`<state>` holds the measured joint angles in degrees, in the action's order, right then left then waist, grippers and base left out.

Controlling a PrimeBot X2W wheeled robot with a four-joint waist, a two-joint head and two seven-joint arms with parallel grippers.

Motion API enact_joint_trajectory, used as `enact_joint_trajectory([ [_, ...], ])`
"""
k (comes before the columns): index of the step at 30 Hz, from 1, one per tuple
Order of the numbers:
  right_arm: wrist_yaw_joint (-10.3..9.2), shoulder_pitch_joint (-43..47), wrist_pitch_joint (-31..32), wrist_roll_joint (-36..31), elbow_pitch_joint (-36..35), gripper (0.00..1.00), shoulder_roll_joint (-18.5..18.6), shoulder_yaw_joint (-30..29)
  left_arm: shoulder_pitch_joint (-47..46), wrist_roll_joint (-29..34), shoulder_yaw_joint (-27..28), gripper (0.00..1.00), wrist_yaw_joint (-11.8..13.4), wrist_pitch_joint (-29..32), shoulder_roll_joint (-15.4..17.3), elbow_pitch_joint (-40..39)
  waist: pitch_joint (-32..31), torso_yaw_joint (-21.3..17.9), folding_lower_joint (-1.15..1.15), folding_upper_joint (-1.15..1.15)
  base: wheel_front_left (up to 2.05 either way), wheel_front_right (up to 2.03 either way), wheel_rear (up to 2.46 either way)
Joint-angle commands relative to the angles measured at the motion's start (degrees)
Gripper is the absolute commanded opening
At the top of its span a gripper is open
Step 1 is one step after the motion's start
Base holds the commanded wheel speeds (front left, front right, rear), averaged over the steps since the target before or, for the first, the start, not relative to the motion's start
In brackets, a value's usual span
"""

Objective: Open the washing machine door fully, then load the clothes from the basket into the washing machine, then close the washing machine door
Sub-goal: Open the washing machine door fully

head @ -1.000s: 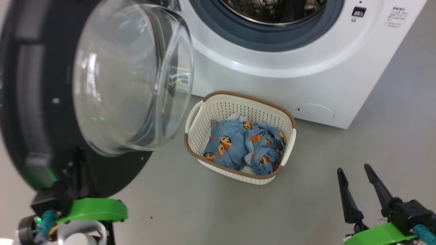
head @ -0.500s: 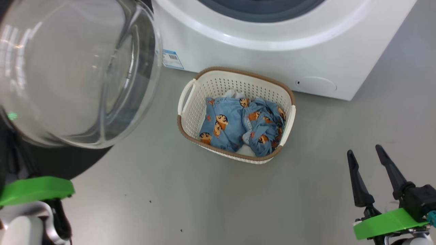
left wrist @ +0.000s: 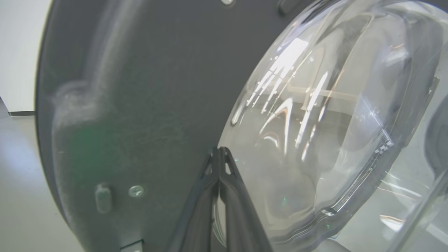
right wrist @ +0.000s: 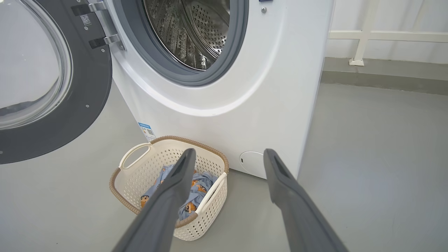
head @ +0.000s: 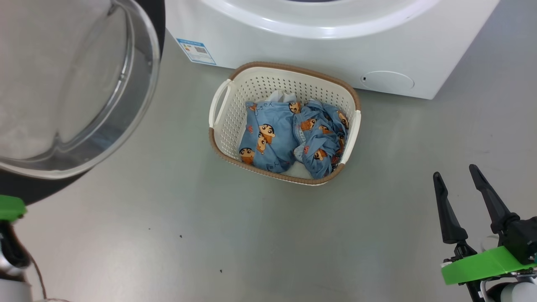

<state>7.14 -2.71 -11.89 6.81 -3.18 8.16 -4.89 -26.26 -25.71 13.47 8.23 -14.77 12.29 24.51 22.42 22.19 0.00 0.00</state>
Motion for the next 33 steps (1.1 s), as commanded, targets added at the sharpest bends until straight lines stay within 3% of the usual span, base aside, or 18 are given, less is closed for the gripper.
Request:
enact_joint_trajectory([
  [1,0.35,-0.92,0.03,0.5,-1.6,1.0,0.4,1.31,-2.2,0.98,3.57,0.0,-0.42,-0.22,4.21,0.46,0.4,-0.34,0.0,0.0,0.0,0.0,0.0],
  [9,0.35,-1.64,-0.09,0.57,-1.4,1.0,0.6,1.14,-5.02,3.22,8.2,0.0,-2.72,-0.22,4.67,4.65,0.87,-0.92,0.0,0.0,0.0,0.0,0.0],
  [14,0.35,-1.92,-0.25,0.59,-1.05,1.0,0.48,1.29,-3.74,5.29,10.37,0.0,-3.86,-0.22,2.7,3.33,0.65,-1.25,0.0,0.0,0.0,0.0,0.0],
  [27,0.35,-1.3,-1.13,0.48,0.04,1.0,-0.32,0.45,8.52,11.33,17.38,0.0,-6.59,-0.23,-7.9,-11.68,-2.14,-2.5,0.0,0.0,0.0,0.0,0.0],
  [30,0.35,-0.91,-1.29,0.36,0.38,1.0,-0.7,0.21,12.37,12.01,16.69,0.0,-7.08,-0.23,-9.11,-15.94,-3.26,-2.51,0.0,0.0,0.0,0.0,0.0],
  [33,0.35,-0.31,-1.39,0.1,0.59,1.0,-1.19,0.02,16.61,10.6,12.5,0.0,-6.28,-0.23,-9.36,-19.32,-4.52,-2.35,0.0,0.0,0.0,0.0,0.0],
])
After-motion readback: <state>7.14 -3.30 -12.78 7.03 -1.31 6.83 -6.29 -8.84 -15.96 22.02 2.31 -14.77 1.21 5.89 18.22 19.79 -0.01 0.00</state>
